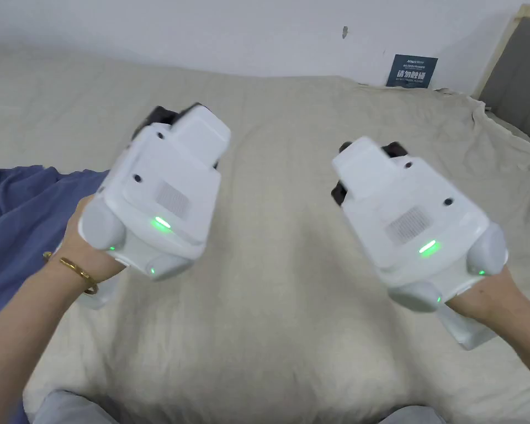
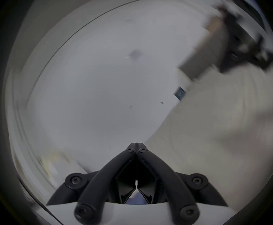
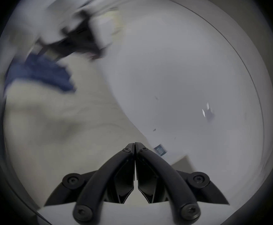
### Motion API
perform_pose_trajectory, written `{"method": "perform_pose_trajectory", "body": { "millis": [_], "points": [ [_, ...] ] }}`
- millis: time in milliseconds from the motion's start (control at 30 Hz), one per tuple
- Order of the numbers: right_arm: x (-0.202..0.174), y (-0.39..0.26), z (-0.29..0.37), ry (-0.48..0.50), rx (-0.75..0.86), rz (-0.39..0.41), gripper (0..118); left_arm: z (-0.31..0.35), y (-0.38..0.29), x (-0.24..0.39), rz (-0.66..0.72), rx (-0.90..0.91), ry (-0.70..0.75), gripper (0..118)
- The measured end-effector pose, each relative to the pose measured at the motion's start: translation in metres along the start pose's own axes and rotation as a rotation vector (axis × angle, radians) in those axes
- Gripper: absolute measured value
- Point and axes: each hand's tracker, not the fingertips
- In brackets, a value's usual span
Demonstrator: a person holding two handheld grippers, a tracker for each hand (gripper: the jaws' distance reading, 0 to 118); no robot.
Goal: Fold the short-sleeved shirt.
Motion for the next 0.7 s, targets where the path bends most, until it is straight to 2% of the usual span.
{"method": "perform_pose_trajectory", "body": {
  "millis": [67, 100, 133, 167, 233, 367, 700],
  "points": [
    [0.020, -0.004, -0.003, -0.012, -0.002, -0.286, 0, 0.001, -0.001, -0.007, 0.207, -0.027, 0.045, 0],
    [0.026, -0.009, -0.004, -0.047, -0.003, -0.396, 0, 0.002, -0.005, -0.010, 0.277, -0.035, 0.071, 0],
    [0.030, -0.016, -0.005, -0.070, 0.006, -0.479, 0, 0.004, -0.010, -0.012, 0.329, -0.046, 0.094, 0],
    [0.031, -0.025, -0.006, -0.111, 0.004, -0.521, 0, 0.007, -0.012, -0.009, 0.376, -0.060, 0.107, 0],
    [0.027, -0.038, -0.009, -0.159, -0.039, -0.551, 0, 0.013, -0.022, -0.007, 0.439, -0.075, 0.109, 0],
    [0.013, -0.066, -0.009, -0.156, -0.111, -0.630, 0, 0.021, -0.041, 0.003, 0.479, -0.106, 0.091, 0],
    [-0.011, -0.084, -0.001, -0.129, -0.160, -0.632, 0, 0.026, -0.060, 0.020, 0.472, -0.157, 0.059, 0]
  ]
}}
